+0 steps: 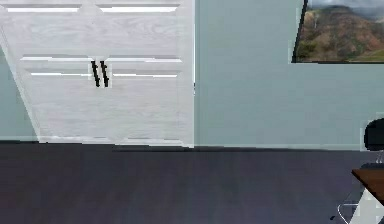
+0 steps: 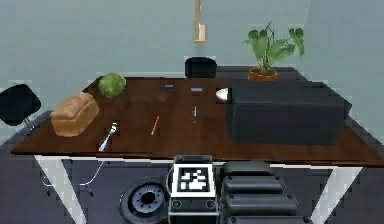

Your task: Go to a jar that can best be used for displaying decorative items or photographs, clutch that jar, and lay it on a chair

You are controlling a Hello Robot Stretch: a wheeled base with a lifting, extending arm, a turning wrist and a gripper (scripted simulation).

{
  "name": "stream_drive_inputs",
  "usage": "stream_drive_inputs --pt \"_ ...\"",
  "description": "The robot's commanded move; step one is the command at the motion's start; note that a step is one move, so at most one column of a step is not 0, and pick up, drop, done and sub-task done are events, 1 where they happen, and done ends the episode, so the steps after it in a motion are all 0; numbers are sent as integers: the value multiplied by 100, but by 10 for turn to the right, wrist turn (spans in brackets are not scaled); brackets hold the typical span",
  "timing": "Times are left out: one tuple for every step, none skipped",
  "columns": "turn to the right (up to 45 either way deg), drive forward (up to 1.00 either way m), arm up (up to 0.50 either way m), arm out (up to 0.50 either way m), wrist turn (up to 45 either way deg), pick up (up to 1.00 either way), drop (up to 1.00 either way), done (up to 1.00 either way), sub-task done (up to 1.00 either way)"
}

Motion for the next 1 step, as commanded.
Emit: stream_drive_inputs --pt "0 25 0 0 0 0 0 0 0"
